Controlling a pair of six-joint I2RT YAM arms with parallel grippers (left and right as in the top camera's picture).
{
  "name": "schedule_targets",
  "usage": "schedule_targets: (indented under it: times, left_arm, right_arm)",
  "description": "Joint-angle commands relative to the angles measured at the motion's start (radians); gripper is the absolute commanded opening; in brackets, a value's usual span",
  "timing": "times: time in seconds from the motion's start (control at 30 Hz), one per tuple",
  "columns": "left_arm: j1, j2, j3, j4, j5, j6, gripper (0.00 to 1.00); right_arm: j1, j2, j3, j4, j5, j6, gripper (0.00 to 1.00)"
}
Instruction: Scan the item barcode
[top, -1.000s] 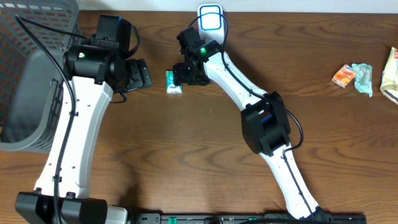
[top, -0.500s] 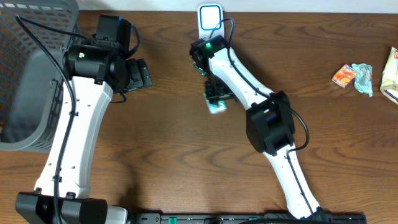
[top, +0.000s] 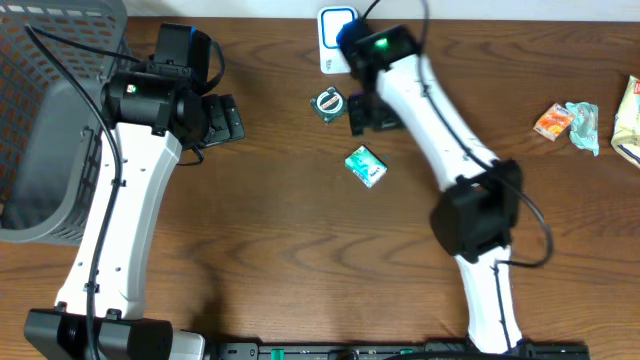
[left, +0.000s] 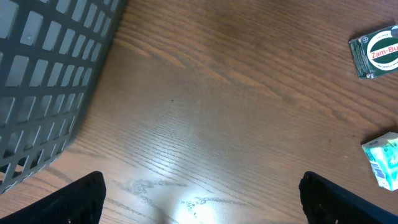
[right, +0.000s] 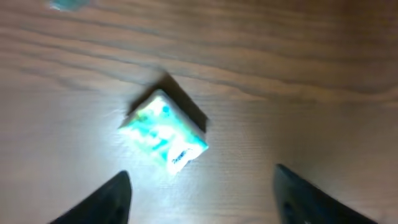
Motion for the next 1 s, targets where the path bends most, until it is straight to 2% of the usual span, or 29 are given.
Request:
schedule_targets:
  times: [0.0,0.07,0.13,0.3,0.37,0.47,0.57,0.73,0.93,0.97]
  left_arm:
    - [0.003,-0.007,0.009,-0.003,-0.013,0.010,0.98]
    - [0.003,-0.007,0.009,-0.003,-0.013,0.010,0.98]
    - [0.003,-0.007,0.009,-0.003,-0.013,0.010,0.98]
    - [0.003,-0.007,0.009,-0.003,-0.013,0.010,0.98]
    - [0.003,-0.007,0.009,-0.003,-0.013,0.010,0.98]
    - [0.003,-0.007,0.009,-0.003,-0.013,0.010,0.98]
    - [0.003,-0.007,0.009,-0.003,-0.013,0.010,0.98]
    - [0.003,-0.007,0.009,-0.003,-0.013,0.010,0.98]
    - [0.003,-0.007,0.009,-0.003,-0.013,0.010,0.98]
    - [0.003,-0.007,0.009,-0.003,-0.013,0.010,0.98]
  right_arm:
    - [-0.072,-0.039,0.003,0.008,-0.165,-0.234,0.68]
    - [-0.101,-0.029,0.003,0.011,-0.186,-0.320,0.60]
    - [-0.134,-0.015,0.001,0.030,-0.159,-0.328,0.52]
    - [-0.183,0.002,0.001,0.055,-0.161,-0.328,0.55]
    - [-0.198,0.011,0.001,0.068,-0.201,-0.387,0.59]
    - [-0.203,0.023,0.001,0.064,-0.271,-0.504,0.59]
    - [-0.200,0.051,0.000,0.060,-0.313,-0.519,0.59]
    - [-0.195,0.087,-0.014,0.052,-0.427,-0.534,0.54]
    - [-0.195,0.127,-0.057,0.051,-0.584,-0.587,0.52]
    - [-0.195,0.128,-0.088,0.054,-0.591,-0.586,0.46]
